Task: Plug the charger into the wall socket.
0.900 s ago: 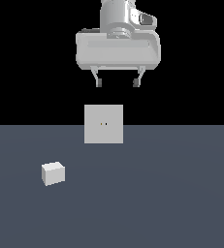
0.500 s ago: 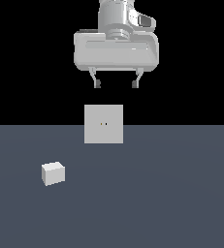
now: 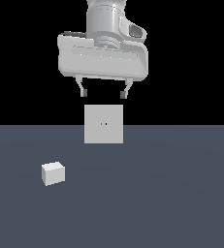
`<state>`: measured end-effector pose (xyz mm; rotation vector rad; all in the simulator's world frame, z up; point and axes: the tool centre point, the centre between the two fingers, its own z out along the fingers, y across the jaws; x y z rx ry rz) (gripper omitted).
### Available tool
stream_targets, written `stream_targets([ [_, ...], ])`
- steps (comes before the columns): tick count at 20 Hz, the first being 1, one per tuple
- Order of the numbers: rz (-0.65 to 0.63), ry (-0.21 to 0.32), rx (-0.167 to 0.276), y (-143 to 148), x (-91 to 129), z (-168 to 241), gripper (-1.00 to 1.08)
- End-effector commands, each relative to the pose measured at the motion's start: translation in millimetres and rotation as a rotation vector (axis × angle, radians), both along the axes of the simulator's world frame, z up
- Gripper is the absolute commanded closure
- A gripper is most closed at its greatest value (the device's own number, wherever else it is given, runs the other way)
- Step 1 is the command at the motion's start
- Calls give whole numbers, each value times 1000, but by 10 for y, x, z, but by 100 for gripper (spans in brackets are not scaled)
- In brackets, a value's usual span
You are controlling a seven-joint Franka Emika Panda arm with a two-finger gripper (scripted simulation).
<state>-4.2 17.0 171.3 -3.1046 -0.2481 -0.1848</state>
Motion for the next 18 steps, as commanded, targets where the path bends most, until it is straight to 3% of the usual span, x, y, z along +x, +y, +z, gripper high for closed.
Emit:
stream_targets([
  [1, 53, -17, 5, 109, -64, -110, -92],
  [18, 429, -136, 47, 785, -590, -906, -92],
])
